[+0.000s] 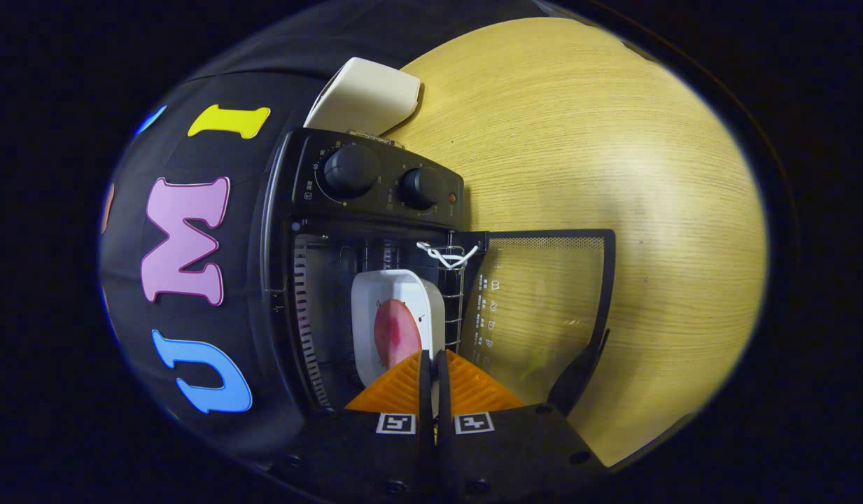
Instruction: Open the toaster oven, put the food inside, and close the toaster oven door.
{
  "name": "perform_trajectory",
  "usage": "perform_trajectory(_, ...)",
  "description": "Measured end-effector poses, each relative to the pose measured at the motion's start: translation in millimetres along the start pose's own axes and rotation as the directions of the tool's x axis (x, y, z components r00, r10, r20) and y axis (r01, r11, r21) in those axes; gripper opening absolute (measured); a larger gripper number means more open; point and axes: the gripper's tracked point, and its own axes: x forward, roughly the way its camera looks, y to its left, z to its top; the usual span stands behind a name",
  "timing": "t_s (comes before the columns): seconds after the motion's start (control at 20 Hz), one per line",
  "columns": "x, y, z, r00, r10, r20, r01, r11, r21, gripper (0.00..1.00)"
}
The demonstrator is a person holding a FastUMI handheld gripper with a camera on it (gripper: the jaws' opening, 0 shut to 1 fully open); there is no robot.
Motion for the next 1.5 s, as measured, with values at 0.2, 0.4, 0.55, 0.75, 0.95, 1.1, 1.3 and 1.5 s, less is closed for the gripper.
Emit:
perform_trajectory(0.2,11.6,3.1,-13.9,1.0,-0.015,0.021,0.014,0.999,0.029,0.06)
perform_trajectory(0.4,18.4,2.4,-19.2,0.999,-0.031,0.037,0.029,0.998,0.056,0.06)
perform_trajectory(0.55,20.5,2.6,-20.6,0.999,-0.026,0.026,0.025,0.998,0.054,0.06)
perform_trajectory(0.75,16.6,12.4,-27.4,0.999,0.016,-0.042,-0.013,0.997,0.072,0.15)
perform_trajectory(0.95,2.3,13.8,-36.7,0.994,0.027,-0.106,-0.021,0.998,0.052,0.7)
perform_trajectory(1.1,-17.6,14.8,-36.1,0.99,0.055,-0.129,-0.06,0.998,-0.033,0.99)
perform_trajectory(1.3,-52.4,28.2,-37.8,0.972,0.127,-0.198,-0.173,0.956,-0.238,0.99)
perform_trajectory(1.5,-88.1,48.9,-21.0,0.953,0.213,-0.216,-0.296,0.807,-0.51,0.98)
